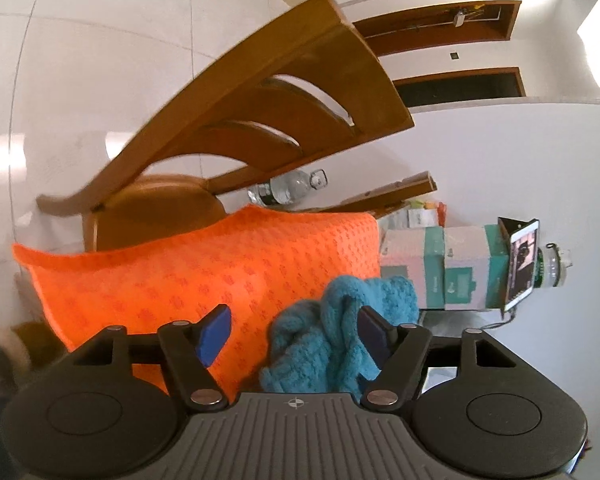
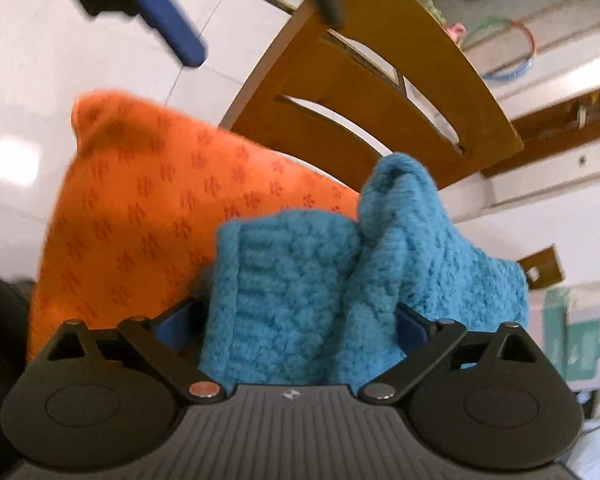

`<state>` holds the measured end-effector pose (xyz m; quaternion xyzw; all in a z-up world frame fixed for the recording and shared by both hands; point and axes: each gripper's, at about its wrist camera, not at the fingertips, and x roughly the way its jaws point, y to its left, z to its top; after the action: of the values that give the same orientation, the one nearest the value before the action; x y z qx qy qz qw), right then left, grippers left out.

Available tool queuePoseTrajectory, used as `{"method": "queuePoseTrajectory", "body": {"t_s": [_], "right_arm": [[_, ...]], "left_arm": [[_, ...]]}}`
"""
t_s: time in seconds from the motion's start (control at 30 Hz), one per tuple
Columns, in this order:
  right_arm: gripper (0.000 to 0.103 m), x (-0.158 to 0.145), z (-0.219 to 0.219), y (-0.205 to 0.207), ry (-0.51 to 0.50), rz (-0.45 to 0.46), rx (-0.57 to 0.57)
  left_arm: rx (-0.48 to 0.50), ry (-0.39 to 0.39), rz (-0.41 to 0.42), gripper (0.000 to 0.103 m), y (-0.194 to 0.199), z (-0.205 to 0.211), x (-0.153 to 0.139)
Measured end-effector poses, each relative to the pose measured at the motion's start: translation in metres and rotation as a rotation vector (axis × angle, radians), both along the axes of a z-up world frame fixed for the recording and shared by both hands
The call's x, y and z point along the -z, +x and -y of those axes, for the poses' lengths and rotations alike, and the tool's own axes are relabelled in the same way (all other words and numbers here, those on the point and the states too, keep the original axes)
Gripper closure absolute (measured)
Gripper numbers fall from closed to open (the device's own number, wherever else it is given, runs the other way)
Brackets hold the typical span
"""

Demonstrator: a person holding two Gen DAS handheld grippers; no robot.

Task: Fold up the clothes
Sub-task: 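Grasp the folded sweater bundle with both tools and lift it off the mat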

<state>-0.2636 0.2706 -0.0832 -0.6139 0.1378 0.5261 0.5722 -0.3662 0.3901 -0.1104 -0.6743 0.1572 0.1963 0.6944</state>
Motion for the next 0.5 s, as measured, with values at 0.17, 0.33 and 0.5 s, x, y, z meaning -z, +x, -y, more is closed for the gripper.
{"method": "queuePoseTrajectory", "body": {"t_s": [0.17,0.33,0.5], "right_arm": [[0.032,-0.004,0.009,0.007,0.037,0.068,0.000],[0.025,0.011,0.017,0.002,0.024,0.161,-0.062],[0.048,-0.004,0.019,0.020,0.078,0.047,0.003]], "left_arm": [[0.040,-0.066,0.077,0.015,0.015,0.000,0.007],[0.061,-0.134,0.129,0.009,0.037,-0.004,0.013],[0.081,-0.147,0.135,0.007,0.052,-0.008,0.014]]}}
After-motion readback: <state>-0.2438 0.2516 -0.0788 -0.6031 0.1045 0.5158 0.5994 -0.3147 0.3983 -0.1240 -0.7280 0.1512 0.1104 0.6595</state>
